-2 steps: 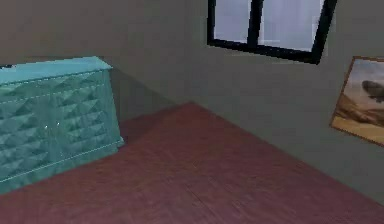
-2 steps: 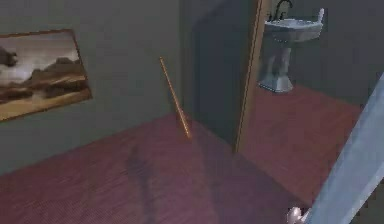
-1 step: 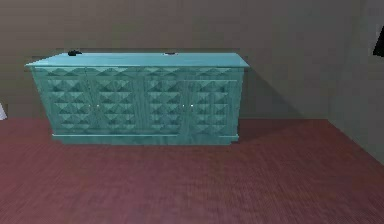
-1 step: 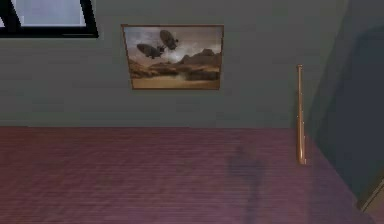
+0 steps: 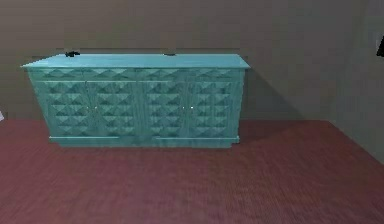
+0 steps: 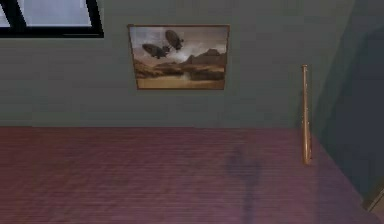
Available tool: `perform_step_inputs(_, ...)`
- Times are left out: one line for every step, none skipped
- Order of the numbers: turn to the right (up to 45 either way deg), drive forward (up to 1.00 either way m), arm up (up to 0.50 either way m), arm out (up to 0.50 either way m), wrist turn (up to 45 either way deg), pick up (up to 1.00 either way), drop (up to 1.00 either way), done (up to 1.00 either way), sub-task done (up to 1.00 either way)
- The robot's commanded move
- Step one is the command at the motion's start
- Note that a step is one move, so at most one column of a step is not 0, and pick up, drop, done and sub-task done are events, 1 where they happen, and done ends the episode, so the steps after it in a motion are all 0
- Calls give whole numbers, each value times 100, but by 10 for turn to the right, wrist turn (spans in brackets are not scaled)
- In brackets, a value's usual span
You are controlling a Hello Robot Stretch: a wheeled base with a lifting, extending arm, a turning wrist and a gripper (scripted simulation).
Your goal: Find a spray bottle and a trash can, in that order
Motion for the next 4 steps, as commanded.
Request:
perform_step_inputs(450,0,0,0,0,0,0,0,0)
perform_step_inputs(420,0,0,0,0,0,0,0,0)
perform_step_inputs(0,30,0,0,0,0,0,0,0)
perform_step_inputs(450,0,0,0,0,0,0,0,0)
